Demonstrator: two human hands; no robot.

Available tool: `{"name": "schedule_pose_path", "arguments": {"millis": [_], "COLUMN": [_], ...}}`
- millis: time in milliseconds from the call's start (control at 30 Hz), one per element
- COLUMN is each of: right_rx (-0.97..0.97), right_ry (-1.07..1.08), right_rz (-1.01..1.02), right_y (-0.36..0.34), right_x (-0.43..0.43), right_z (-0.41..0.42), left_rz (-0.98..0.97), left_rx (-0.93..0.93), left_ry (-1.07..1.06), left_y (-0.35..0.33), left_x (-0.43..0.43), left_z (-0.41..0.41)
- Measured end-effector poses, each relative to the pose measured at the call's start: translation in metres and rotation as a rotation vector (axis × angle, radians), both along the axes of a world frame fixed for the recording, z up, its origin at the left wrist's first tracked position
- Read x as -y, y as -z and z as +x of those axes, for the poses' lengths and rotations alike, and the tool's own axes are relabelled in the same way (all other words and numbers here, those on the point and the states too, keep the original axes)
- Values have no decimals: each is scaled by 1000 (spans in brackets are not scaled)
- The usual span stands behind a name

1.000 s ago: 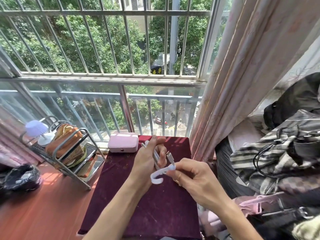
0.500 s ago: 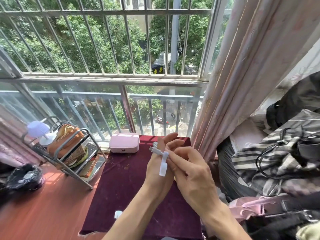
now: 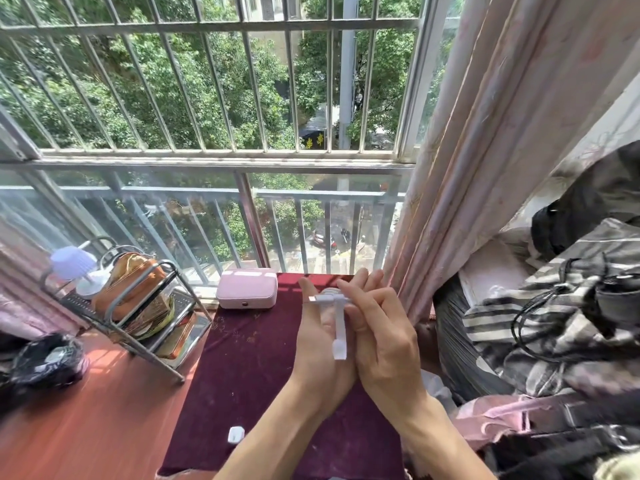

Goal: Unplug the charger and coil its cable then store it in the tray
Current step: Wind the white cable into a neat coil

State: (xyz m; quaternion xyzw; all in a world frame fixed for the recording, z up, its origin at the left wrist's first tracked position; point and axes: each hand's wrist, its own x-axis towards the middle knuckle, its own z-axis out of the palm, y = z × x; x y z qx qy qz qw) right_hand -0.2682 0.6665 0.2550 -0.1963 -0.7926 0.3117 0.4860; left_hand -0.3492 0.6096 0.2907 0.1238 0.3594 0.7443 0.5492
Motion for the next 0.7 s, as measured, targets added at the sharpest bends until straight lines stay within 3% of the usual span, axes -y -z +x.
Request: {"name": "schedule_pose_path", "arguments": {"millis": [100, 233, 300, 367, 433, 567, 700], "right_rx": [41, 117, 138, 162, 171, 156, 119], "right_ry": [-95, -118, -135, -189, -244, -329, -348], "right_rz": [-44, -102, -153, -197, -232, -301, -338], "right_y": [-1, 3, 3, 2, 1, -7, -14], "right_x": [-8, -16, -21, -27, -30, -33, -34], "right_z": [10, 24, 29, 33, 35, 36, 37], "left_rz": [-89, -292, -326, -307, -278, -241, -157], "left_rx": [-124, -569, -840, -1035, -1107, -1282, -1296], "left_ry": [88, 318, 211, -46, -49, 370, 334], "left_y": [3, -15, -28, -30, -28, -19, -10], "left_x": [17, 45, 51, 48, 40, 23, 17], "left_z": [-12, -44, -55, -61, -63, -52, -38]}}
